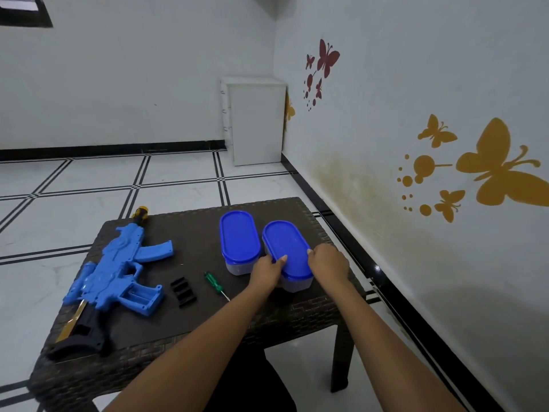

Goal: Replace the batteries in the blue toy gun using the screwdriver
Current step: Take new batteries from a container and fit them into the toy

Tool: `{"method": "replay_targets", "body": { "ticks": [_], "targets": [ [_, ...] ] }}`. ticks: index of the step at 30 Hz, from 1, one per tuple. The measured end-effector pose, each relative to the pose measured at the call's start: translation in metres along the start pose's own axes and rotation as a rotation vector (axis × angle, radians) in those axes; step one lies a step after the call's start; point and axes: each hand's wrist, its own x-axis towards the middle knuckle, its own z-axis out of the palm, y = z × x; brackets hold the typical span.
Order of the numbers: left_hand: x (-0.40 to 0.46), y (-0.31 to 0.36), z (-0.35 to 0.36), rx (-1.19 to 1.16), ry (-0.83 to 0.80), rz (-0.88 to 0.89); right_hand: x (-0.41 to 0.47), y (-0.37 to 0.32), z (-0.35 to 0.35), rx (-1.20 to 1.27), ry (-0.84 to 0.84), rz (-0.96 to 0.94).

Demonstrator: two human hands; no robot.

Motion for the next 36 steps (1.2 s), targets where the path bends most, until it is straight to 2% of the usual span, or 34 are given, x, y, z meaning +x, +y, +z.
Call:
{"method": "replay_targets", "body": {
  "ticks": [4,8,12,15,17,19,24,31,36],
  "targets": [
    [0.000,0.003,-0.002,-0.125,-0.007,-0.064,0.002,0.002,0.006,0.146,-0.131,0.060],
    [-0.001,0.003,-0.003,-0.226,0.014,-0.126,0.008,0.000,0.006,0.338,-0.186,0.169],
    [0.000,0.009,-0.003,-0.092,0.015,-0.136,0.013,-0.002,-0.008,0.504,-0.247,0.332],
    [-0.002,0.010,-0.003,0.073,0.016,-0.049,0.020,-0.003,-0.013,0.482,-0.318,0.332],
    [0.000,0.009,-0.005,0.094,-0.003,0.003,0.028,-0.007,-0.016,0.477,-0.345,0.309],
    [0.007,0.008,-0.005,0.028,0.001,0.008,0.037,-0.012,-0.016,0.536,-0.360,0.305],
    [0.031,0.016,0.004,-0.293,0.027,-0.109,0.076,-0.038,-0.001,0.813,-0.339,0.327],
    [0.064,0.023,0.015,-0.526,0.211,-0.203,0.090,-0.047,0.011,1.012,-0.306,0.441],
    [0.077,0.018,0.013,-0.497,0.377,-0.188,0.098,-0.046,0.015,0.981,-0.250,0.434]
  ]
}}
